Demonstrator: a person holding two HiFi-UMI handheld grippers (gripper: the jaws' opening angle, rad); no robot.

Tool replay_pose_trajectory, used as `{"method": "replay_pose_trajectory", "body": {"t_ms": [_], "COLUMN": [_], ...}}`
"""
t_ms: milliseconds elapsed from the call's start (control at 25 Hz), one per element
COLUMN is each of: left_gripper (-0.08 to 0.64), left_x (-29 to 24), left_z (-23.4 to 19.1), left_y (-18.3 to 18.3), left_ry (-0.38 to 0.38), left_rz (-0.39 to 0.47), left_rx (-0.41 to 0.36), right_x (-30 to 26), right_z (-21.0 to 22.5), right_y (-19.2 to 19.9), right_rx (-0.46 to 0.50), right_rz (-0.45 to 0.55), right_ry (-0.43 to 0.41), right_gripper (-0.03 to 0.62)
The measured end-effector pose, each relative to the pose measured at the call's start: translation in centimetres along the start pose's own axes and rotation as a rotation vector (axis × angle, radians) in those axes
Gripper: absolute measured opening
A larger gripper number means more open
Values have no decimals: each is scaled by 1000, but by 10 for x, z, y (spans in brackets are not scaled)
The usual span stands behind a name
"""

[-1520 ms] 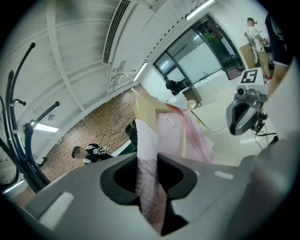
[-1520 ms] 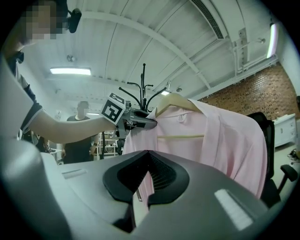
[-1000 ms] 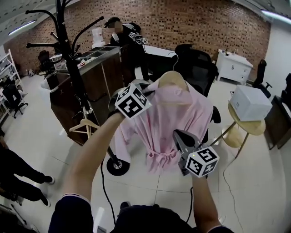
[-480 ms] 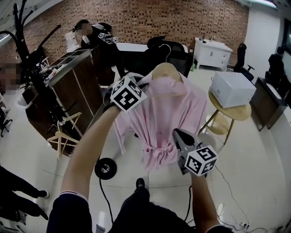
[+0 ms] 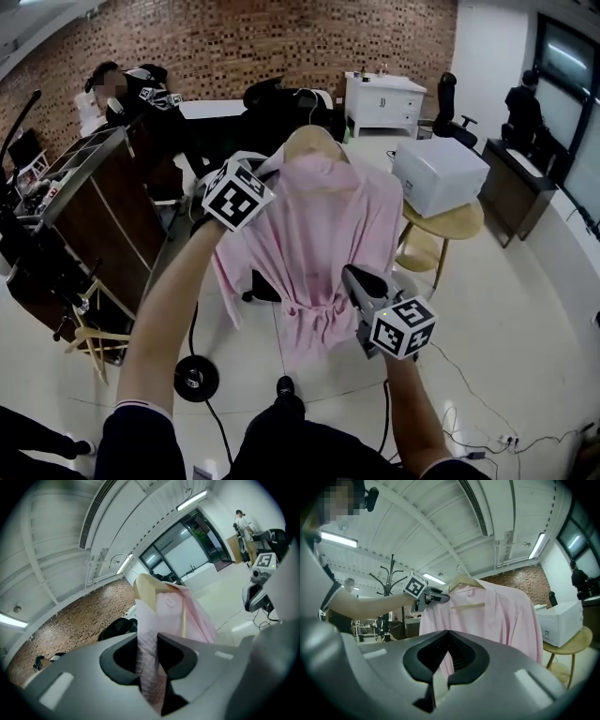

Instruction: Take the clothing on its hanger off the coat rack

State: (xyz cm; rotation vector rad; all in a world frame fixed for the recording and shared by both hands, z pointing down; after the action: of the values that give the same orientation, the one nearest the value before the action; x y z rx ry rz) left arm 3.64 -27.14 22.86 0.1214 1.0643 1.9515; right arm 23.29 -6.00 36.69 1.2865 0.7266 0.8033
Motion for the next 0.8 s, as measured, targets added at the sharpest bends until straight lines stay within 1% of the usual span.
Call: {"method": "replay_pose_trajectory", "body": {"t_ms": [200, 440, 600, 800], "left_gripper": [98, 98, 98, 98], "left_x": [-41, -96, -126, -163], "left_z": [-34, -75, -97, -117], "left_y": [11, 19, 31, 45], "left_ry": [7, 16, 21, 16], "left_rz": [17, 28, 14, 14], "left_rx": [11, -3, -10, 6], "right_x": [-36, -80, -111, -140], "right_z": [22, 54, 68, 91], "right_y": [-5, -13, -15, -16], "right_rx": [0, -2, -5, -12], "right_rz": [-8, -9, -14, -29], "right_ry": [32, 82, 90, 104], "right_gripper": [2, 2, 2, 2]}}
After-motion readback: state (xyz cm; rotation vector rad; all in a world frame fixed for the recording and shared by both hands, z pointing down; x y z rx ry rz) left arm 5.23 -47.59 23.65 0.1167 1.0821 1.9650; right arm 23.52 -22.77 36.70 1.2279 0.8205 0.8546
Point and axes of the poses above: the fingertips, and each gripper's own axes: x backward along the fingers, z to its right, y out of its underside, the point moved 10 cm from there along x, backward along the fingers, and after that the axes turned 3 degrees about -y, right-handed, at the moved point
